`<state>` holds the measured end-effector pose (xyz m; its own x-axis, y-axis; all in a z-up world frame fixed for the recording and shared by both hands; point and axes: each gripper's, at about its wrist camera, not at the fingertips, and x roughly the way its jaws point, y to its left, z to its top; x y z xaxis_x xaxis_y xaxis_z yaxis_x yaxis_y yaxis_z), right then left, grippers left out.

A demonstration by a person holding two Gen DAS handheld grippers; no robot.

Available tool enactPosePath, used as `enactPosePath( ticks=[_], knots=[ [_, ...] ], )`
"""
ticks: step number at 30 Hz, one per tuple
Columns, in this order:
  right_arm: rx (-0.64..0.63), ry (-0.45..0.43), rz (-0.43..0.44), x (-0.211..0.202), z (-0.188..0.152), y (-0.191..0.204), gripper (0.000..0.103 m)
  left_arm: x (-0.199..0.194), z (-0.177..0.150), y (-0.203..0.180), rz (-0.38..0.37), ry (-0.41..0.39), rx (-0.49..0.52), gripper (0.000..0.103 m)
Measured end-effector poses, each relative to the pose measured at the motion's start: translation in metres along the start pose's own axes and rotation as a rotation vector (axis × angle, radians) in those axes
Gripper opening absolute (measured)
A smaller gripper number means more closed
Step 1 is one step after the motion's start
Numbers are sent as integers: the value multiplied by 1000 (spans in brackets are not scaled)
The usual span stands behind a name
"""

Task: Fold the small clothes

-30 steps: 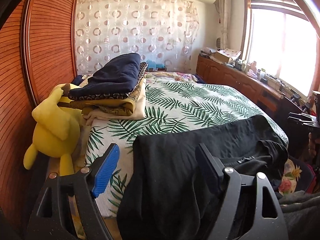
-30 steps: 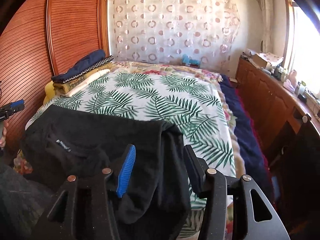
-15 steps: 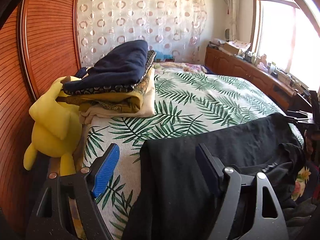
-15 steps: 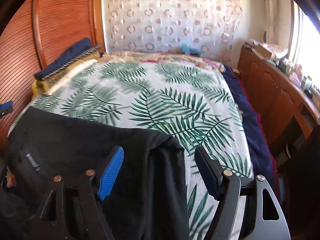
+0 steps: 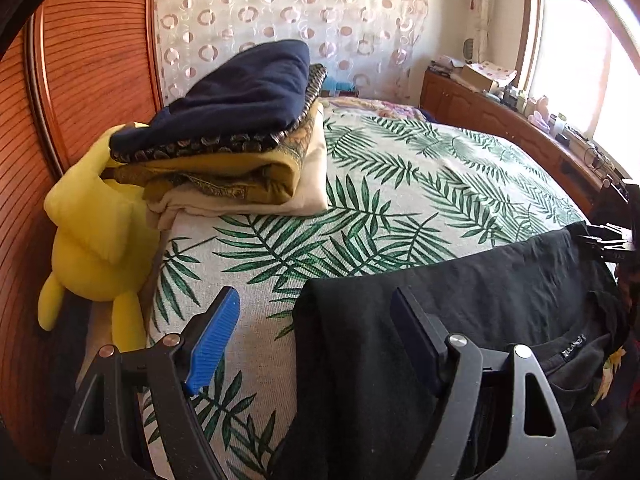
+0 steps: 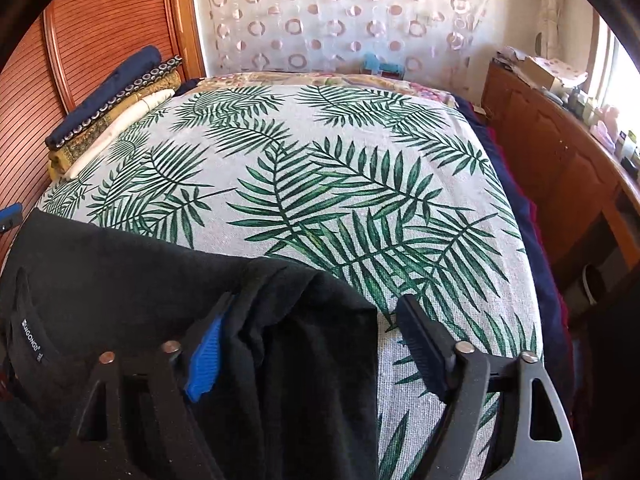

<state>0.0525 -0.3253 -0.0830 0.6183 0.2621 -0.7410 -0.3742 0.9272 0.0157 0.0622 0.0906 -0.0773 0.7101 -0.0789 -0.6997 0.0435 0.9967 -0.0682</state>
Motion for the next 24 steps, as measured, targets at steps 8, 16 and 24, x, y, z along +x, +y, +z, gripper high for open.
enactPosePath(
  ticks=[8,16,24],
  knots=[
    [-8,23,-24,8,3,2,96,16,-8,0,-46,72,-7,57],
    [-17,24,-20,8,3,3,90,16,-9,-3,-83,66,7,35],
    [-109,17,49,-8,-6,34,12,2,-12,-3,-143,28,-48,9]
  ],
)
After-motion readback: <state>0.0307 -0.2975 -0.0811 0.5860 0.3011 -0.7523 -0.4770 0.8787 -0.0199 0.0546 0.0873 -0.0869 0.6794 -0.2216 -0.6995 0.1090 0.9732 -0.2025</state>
